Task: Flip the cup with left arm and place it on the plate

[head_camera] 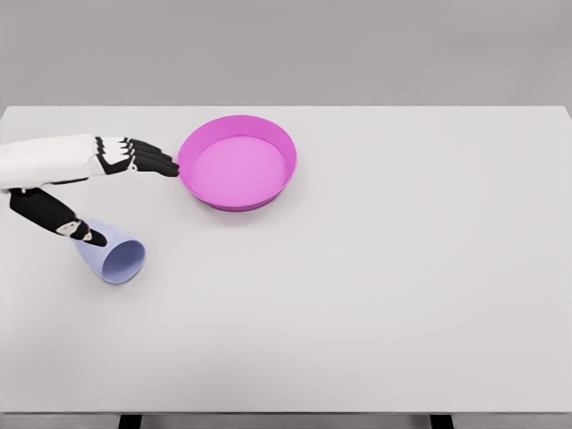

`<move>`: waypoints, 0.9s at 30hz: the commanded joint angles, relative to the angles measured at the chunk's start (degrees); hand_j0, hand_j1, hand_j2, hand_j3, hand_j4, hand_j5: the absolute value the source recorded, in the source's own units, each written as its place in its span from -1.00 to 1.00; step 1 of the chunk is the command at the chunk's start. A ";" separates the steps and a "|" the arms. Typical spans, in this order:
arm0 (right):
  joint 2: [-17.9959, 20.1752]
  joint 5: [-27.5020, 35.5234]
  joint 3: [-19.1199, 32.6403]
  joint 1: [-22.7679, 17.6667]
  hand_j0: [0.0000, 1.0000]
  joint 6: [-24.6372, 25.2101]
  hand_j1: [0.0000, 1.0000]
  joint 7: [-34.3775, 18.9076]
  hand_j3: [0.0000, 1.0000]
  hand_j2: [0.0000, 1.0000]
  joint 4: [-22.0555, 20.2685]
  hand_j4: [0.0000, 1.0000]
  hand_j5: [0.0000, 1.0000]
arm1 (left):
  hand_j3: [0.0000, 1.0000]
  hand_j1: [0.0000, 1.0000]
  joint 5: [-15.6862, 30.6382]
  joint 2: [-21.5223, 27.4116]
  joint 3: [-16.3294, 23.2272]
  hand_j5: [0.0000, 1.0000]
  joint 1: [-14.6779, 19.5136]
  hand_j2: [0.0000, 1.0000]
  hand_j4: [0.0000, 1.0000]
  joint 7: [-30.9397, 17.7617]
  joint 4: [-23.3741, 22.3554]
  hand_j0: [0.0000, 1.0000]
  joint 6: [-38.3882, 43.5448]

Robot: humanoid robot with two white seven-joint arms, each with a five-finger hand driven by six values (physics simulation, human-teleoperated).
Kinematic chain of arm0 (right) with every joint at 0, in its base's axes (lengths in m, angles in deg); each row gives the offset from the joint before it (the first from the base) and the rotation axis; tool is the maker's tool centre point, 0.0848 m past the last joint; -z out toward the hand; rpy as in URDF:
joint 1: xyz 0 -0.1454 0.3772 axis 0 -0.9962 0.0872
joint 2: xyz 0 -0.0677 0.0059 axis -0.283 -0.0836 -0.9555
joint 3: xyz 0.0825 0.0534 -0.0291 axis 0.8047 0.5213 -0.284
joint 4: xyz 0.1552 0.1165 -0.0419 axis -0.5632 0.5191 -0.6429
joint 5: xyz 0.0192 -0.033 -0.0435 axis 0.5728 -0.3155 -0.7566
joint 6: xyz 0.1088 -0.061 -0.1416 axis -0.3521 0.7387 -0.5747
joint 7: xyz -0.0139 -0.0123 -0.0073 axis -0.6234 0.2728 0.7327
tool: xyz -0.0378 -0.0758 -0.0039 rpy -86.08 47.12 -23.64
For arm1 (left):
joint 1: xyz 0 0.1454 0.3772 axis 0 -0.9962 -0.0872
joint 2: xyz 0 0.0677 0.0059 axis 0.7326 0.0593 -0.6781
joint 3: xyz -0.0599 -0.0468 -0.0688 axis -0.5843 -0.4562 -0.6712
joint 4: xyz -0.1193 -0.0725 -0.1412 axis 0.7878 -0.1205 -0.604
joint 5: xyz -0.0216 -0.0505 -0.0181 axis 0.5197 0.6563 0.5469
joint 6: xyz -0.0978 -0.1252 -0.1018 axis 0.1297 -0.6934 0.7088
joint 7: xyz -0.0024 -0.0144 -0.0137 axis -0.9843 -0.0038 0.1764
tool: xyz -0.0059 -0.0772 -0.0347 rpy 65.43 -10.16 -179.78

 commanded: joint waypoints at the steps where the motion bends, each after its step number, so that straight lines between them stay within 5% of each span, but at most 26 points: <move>1: 0.00 -0.22 -0.23 0.00 1.00 -0.13 1.00 -0.51 1.00 1.00 -0.28 1.00 1.00 | 1.00 1.00 0.43 1.96 0.24 1.00 -0.24 1.00 1.00 -0.02 0.01 1.00 -0.01; 5: 0.00 0.13 0.20 -2.46 1.00 0.05 1.00 -0.07 1.00 1.00 0.60 1.00 1.00 | 1.00 1.00 0.34 6.88 -0.20 1.00 -3.14 1.00 1.00 -0.02 0.01 1.00 -0.01; 10: 0.00 0.13 0.12 -2.46 1.00 0.05 1.00 -0.07 1.00 1.00 0.52 1.00 1.00 | 1.00 1.00 -0.71 6.44 -0.64 1.00 -8.33 1.00 1.00 -0.02 -0.08 1.00 -0.01; 15: 0.00 0.04 0.03 -2.46 1.00 0.05 1.00 -0.07 1.00 1.00 0.52 1.00 1.00 | 1.00 1.00 -1.24 4.95 -0.82 1.00 -8.42 1.00 1.00 0.07 -3.50 1.00 -0.01; 19: 0.00 0.13 0.03 -2.46 1.00 0.05 1.00 -0.16 1.00 1.00 0.52 1.00 1.00 | 1.00 1.00 -7.74 -1.64 -0.29 1.00 -8.42 1.00 1.00 0.77 -13.26 1.00 -0.01; 27: 0.00 0.13 -0.06 -2.46 1.00 0.05 1.00 -0.07 1.00 1.00 0.52 1.00 1.00 | 1.00 1.00 -12.22 -3.93 0.33 1.00 -8.68 1.00 1.00 0.07 -14.14 1.00 -0.01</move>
